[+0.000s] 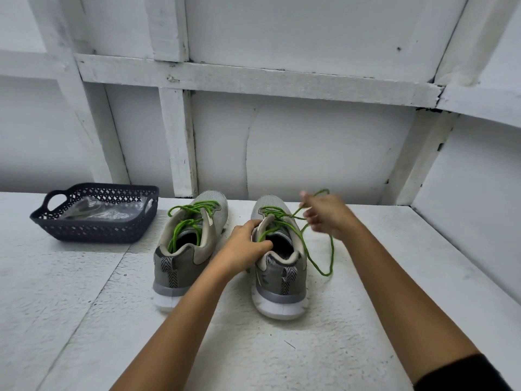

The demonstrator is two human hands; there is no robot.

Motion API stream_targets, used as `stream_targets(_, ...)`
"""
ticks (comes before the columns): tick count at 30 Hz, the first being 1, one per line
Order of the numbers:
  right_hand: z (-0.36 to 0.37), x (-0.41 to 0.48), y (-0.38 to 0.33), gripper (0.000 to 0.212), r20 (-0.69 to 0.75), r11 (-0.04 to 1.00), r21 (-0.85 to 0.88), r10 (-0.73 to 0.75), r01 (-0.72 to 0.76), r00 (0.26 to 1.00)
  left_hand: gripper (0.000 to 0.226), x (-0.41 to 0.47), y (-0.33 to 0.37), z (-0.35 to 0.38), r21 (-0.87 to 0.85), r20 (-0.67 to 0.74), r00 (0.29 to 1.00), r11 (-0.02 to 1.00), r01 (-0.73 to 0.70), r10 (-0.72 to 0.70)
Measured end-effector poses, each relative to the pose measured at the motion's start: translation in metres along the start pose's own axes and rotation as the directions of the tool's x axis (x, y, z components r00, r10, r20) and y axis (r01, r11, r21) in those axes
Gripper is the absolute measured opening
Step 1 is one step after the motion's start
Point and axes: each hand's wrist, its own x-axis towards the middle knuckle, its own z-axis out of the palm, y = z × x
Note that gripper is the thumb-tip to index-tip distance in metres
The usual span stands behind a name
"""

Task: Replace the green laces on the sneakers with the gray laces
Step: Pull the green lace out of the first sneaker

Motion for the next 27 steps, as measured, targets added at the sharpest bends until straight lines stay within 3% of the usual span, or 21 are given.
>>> stream_targets(2,0.008,-0.004,0.013,0.028,0.13,0.984,-0.168,-0.035,0.057,0.991,0.054,0.0,0.001,0.001,0.001,-0.003,1.0,1.0,-0.013,0.013)
stream_targets(4,0.01,-0.003,0.015,0.028,0.121,0.984,-0.12,-0.115,0.129,0.986,0.053,-0.001,0.002,0.001,0.0,0.0,1.0,1.0,-0.013,0.013)
stream_targets(8,-0.001,0.006,0.0,0.028,-0.182,0.958,0.223,-0.14,0.179,0.973,0.056,0.0,0.0,0.001,0.001,0.016,1.0,1.0,0.007,-0.007)
stream_targets(11,-0.005,0.01,-0.005,0.029,-0.313,0.922,0.327,-0.099,0.205,0.945,0.064,-0.001,0.0,0.001,-0.003,0.026,0.999,1.0,0.019,-0.019)
stream_targets(13,-0.002,0.008,-0.002,0.026,-0.212,0.943,0.316,-0.039,0.107,0.976,0.073,-0.002,0.001,0.001,-0.002,0.031,0.999,1.0,0.029,-0.029)
stream_targets(15,0.004,0.002,0.005,0.021,-0.027,0.992,0.124,-0.004,0.007,1.0,0.066,-0.001,0.0,0.001,-0.004,0.03,0.999,1.0,0.03,-0.03)
stream_targets(18,0.009,-0.003,0.012,0.019,0.106,0.997,-0.064,-0.037,0.044,0.994,0.063,0.0,-0.001,0.001,-0.002,0.028,0.999,1.0,0.028,-0.028)
stream_targets(20,0.009,-0.002,0.009,0.022,0.036,0.996,-0.019,-0.083,0.084,0.996,0.074,-0.001,0.001,0.001,-0.007,0.037,0.999,0.999,0.034,-0.034)
stream_targets(24,-0.001,0.009,-0.002,0.029,-0.304,0.963,0.22,-0.085,0.157,0.949,0.082,-0.003,0.002,0.001,-0.023,0.035,0.999,0.999,0.042,-0.041)
stream_targets(25,-0.003,0.01,-0.003,0.03,-0.333,0.959,0.234,-0.075,0.16,0.94,0.081,-0.004,0.002,0.001,-0.029,0.034,0.999,0.999,0.041,-0.04)
stream_targets(27,-0.001,0.007,-0.003,0.029,-0.243,0.97,0.229,-0.029,0.086,0.97,0.078,-0.005,0.002,0.001,-0.038,0.035,0.999,0.998,0.043,-0.042)
